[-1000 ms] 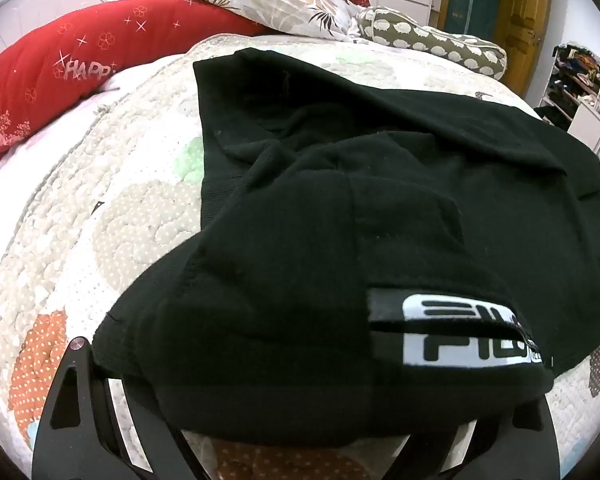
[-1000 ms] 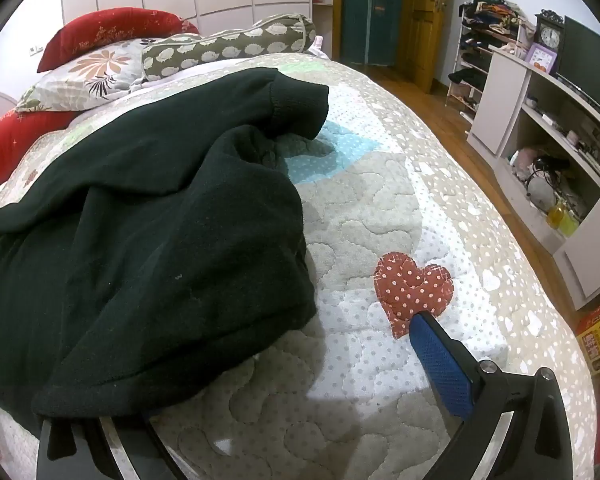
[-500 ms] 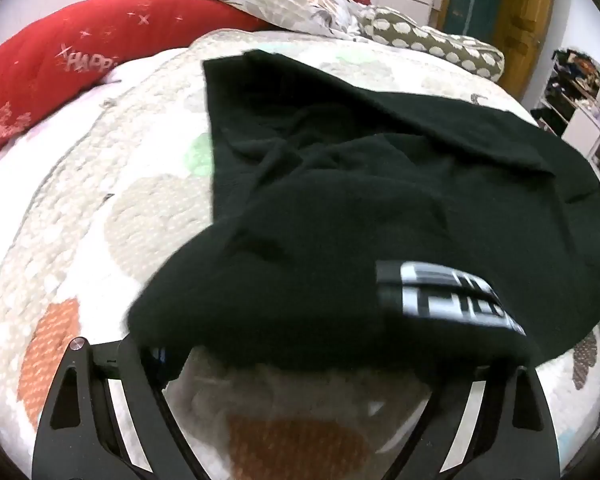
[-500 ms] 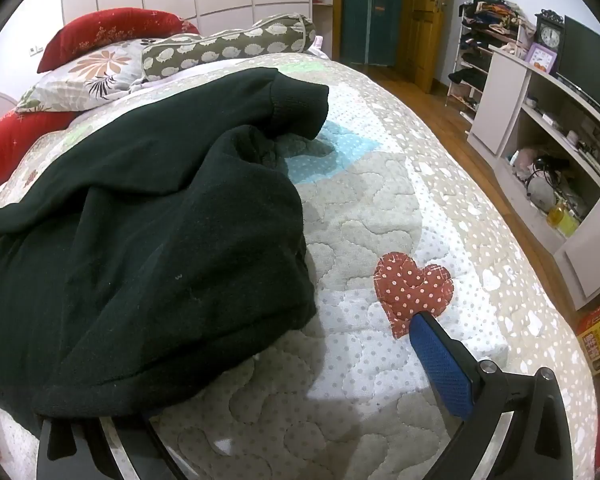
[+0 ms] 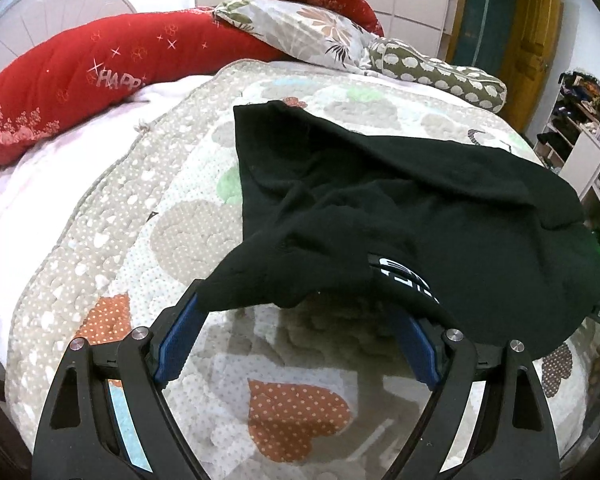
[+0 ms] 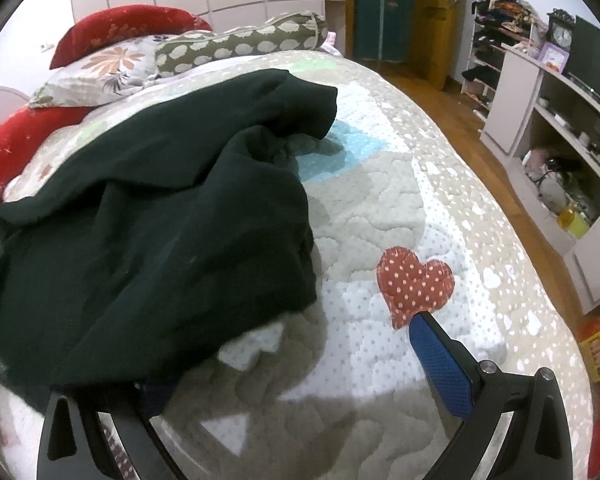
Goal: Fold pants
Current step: 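Approach the black pants' logo waistband with the left gripper open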
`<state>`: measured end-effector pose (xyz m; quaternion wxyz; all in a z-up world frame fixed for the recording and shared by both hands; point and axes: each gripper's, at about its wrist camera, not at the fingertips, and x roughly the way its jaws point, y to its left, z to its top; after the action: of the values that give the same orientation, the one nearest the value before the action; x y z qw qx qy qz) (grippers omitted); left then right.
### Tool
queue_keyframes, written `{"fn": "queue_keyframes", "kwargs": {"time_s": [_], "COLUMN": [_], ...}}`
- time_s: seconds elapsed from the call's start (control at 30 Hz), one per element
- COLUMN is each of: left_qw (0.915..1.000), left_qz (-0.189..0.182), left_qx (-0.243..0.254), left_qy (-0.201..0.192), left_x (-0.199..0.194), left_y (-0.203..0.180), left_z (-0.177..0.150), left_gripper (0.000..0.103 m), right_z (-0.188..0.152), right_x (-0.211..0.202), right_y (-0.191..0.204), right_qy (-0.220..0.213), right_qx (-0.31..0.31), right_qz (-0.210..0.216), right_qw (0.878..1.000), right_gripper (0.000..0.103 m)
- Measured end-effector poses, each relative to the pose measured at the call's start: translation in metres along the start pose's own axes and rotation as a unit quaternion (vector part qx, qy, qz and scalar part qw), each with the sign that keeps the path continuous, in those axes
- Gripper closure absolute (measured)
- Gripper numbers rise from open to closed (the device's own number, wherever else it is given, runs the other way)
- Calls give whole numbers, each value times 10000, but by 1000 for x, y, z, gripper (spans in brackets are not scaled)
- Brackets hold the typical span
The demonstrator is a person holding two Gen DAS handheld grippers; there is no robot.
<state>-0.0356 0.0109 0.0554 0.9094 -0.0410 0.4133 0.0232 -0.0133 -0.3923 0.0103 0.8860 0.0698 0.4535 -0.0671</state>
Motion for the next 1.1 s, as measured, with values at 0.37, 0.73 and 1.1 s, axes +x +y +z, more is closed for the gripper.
{"fn": "queue_keyframes", "kwargs": {"time_s": [0.37, 0.73, 1.1], "left_qw": [9999, 9964, 9967], "left_qz": [-37, -655, -453], "left_qx": [-80, -435, -561], "left_qy": [-56, -301, 385], "left_x": [-17, -44, 1], "left_y": [1, 9, 4], "left_z": [0, -7, -25], "left_gripper": [15, 15, 15], "right_z": [-14, -8, 10], "right_x": [-22, -45, -23], "right_y": [-6, -25, -31], "right_qy": [-13, -242, -159], "right_qx": [-67, 72, 286], "right_qz": [344, 463, 824], "right_qw": [9994, 9986, 9961], "right_gripper": [0, 0, 0]}}
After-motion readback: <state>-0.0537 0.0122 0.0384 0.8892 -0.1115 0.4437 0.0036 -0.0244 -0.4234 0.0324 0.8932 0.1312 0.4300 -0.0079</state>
